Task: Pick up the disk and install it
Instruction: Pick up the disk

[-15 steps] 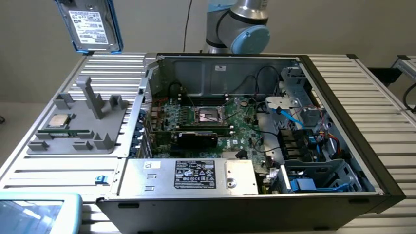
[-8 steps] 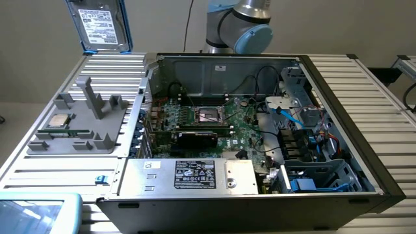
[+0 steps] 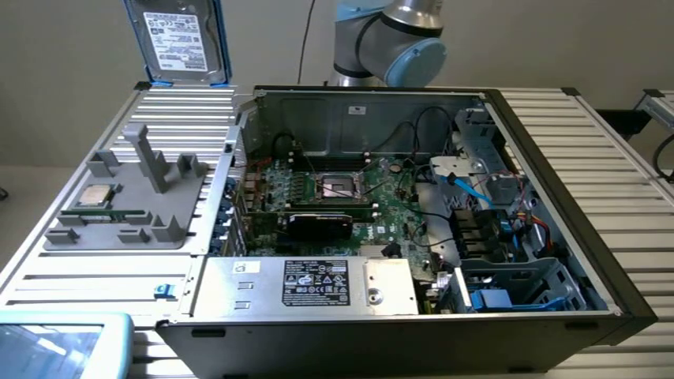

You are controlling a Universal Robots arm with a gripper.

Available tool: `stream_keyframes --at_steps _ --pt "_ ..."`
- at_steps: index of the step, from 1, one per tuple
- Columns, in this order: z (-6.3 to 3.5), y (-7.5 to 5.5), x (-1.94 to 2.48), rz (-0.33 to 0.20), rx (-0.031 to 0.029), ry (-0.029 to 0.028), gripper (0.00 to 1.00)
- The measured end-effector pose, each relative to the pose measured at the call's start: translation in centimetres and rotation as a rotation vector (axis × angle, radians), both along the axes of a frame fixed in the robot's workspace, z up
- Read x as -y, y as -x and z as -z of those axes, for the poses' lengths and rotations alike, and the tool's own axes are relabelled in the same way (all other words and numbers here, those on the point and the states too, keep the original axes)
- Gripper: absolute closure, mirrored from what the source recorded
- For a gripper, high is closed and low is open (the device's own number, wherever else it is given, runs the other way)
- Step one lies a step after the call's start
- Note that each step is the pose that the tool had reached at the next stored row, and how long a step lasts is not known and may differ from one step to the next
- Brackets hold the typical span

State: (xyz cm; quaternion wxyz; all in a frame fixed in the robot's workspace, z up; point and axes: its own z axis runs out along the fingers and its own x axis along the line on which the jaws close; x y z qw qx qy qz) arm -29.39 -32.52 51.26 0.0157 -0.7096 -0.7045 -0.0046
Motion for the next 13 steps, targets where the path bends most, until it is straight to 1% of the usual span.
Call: stream_keyframes --at_steps 13 --pt "-1.26 -4.9 2.55 0.0 -0.0114 0.0 0.63"
